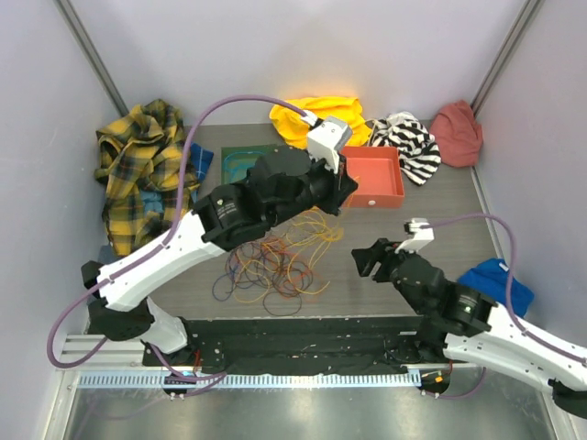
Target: Untangle the cables
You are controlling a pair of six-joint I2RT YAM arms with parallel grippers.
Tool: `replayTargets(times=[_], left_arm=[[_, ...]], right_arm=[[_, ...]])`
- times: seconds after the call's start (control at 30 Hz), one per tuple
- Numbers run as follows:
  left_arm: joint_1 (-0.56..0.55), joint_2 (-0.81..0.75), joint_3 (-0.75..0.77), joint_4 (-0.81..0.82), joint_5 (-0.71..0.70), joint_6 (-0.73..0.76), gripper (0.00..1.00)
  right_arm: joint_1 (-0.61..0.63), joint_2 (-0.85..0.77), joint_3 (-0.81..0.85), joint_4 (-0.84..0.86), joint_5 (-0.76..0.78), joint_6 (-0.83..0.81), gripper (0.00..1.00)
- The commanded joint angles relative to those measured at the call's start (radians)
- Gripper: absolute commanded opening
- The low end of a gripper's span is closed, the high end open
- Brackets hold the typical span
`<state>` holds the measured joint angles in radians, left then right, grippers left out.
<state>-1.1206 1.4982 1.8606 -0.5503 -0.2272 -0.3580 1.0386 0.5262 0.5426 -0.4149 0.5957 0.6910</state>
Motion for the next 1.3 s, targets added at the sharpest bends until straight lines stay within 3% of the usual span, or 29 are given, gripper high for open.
replayTargets(times=[0.0,0.07,0.13,0.27,0.43,0.57,1.27], left_arm=[[-0.019,-0.090,0.167,0.092,-0.046,0.105,0.00],[-0.019,-0.087,0.271,0.081,-0.047,0.126,0.00],[-0.019,-0.119,0.264,0.121,-0.055,0.142,0.00],[-0.019,-0.184,0.135,0.145,-0.069,0.125,0.00],[-0.019,-0.240,-0.174,0.095,-0.103,0.055,0.00],[-0.018,-0.296,-0.296,0.125,-0.150,0.036,0.00],[-0.018,-0.112,0.078,0.194,-0.178,0.183,0.00]], right_arm=[[0.000,-0.123,0.091,-0.065,0.131,-0.024,0.65],[0.000,-0.135,0.105,-0.088,0.159,-0.039,0.65],[0.000,-0.129,0.114,-0.117,0.164,-0.030,0.65],[0.001,-0.129,0.094,-0.124,0.148,-0.002,0.65],[0.001,-0.129,0.068,-0.125,0.135,0.004,0.64],[0.000,-0.120,0.063,-0.125,0.136,-0.005,0.65],[0.001,-0.135,0.020,-0.062,0.096,0.001,0.67]])
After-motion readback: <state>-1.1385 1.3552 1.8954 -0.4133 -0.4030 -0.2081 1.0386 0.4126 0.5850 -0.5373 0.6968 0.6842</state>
